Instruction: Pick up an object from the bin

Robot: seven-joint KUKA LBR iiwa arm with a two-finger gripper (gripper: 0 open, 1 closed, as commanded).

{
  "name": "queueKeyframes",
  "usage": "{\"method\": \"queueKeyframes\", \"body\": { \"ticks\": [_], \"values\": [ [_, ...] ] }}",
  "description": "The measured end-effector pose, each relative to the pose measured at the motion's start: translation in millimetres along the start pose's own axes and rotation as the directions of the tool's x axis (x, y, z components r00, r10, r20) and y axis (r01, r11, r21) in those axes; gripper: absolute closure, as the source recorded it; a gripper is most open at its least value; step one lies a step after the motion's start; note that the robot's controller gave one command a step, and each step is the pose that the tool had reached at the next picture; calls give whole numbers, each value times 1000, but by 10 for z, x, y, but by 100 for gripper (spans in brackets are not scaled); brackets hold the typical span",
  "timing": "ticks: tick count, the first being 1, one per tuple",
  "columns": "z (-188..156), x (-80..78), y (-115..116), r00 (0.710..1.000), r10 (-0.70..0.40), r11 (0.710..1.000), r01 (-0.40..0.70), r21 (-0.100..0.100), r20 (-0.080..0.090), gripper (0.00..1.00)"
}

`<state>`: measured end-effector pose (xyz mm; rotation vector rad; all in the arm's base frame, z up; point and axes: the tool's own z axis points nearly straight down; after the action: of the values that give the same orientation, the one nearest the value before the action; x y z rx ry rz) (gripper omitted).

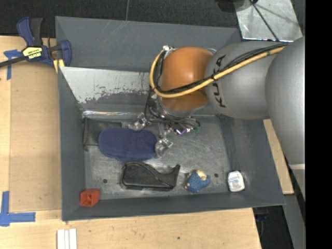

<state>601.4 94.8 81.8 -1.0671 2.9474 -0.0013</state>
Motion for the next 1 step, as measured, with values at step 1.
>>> {"method": "queueKeyframes", "body": {
  "ticks": [1],
  "values": [
    [-15,-6,-7,1000,2,1000,-2,1,2,100]
  ]
}}
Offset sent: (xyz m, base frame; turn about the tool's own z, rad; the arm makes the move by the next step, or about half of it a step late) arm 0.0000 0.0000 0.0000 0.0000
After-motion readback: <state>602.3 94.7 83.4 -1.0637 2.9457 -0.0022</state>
